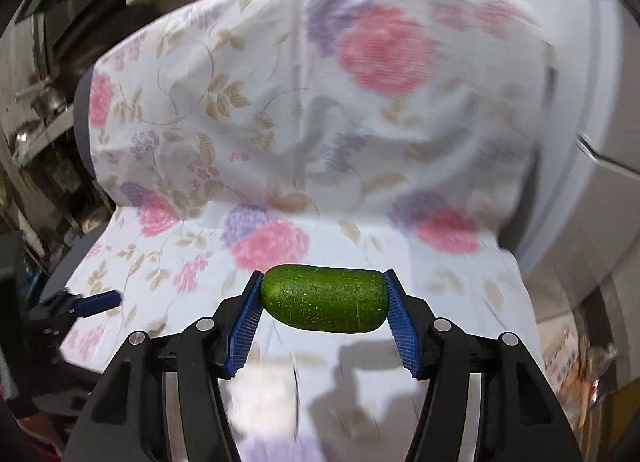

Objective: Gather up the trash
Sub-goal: 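Grasp the white tissue with the left gripper while the right gripper holds the cucumber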

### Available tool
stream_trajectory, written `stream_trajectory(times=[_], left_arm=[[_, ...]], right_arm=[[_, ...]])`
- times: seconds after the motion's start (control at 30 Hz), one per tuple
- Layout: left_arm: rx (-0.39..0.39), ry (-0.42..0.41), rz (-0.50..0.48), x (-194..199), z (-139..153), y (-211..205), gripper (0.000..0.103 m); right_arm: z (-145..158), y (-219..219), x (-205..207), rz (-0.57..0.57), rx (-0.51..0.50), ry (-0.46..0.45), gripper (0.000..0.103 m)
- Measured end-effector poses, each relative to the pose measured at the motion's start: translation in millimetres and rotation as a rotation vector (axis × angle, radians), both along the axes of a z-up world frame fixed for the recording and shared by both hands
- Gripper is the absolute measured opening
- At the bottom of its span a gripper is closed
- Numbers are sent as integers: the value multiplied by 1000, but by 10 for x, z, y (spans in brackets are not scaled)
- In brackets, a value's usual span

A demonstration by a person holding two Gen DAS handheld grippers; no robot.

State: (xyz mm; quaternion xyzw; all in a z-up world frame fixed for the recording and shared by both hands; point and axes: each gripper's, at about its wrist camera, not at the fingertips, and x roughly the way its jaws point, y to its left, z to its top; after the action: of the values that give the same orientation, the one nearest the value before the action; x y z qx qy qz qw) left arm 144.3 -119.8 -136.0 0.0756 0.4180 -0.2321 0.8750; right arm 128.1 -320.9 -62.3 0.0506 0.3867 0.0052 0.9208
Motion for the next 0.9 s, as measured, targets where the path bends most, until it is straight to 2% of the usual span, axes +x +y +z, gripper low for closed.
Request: stream_trajectory(times=[0.03, 0.07, 0.1, 0.2, 0.3, 0.43, 0.53, 0.57, 0.6, 0.67, 0.77, 0.9], left_arm=[[0, 8, -22, -45, -11, -48, 74], [0, 26, -71, -141, -37, -159, 62], [2, 37, -100, -198, -63, -223, 55], [31, 51, -172, -366, -161, -474, 54], [56, 51, -174, -398, -242, -676, 60], [131, 49, -176, -357, -374, -893, 60], [155, 77, -178, -341, -480, -936, 47], [160, 85, -183, -338, -518, -947, 38], [156, 85, -187, -336, -539, -946, 23], [139, 71, -180, -324, -503, -901, 4], [26, 91, -175, -305, -313, -757, 3], [-60, 28, -150, -468, 102, -549, 3]], right_arm=[[3, -51, -144, -17, 9, -8, 59], [-2, -89, -233, -28, 18, -15, 59], [-3, -152, -377, -45, 26, -23, 59], [-48, -241, -589, -78, 34, -23, 59], [-61, -355, -750, -98, 40, -21, 59], [-76, -459, -854, -121, 48, -26, 59], [-74, -516, -923, -132, 55, -33, 59], [-72, -532, -944, -136, 57, -34, 59], [-69, -545, -965, -142, 59, -35, 59], [-55, -560, -1008, -151, 63, -40, 59], [20, -556, -1099, -157, 58, -61, 59], [123, -485, -1223, -155, 46, -89, 59]])
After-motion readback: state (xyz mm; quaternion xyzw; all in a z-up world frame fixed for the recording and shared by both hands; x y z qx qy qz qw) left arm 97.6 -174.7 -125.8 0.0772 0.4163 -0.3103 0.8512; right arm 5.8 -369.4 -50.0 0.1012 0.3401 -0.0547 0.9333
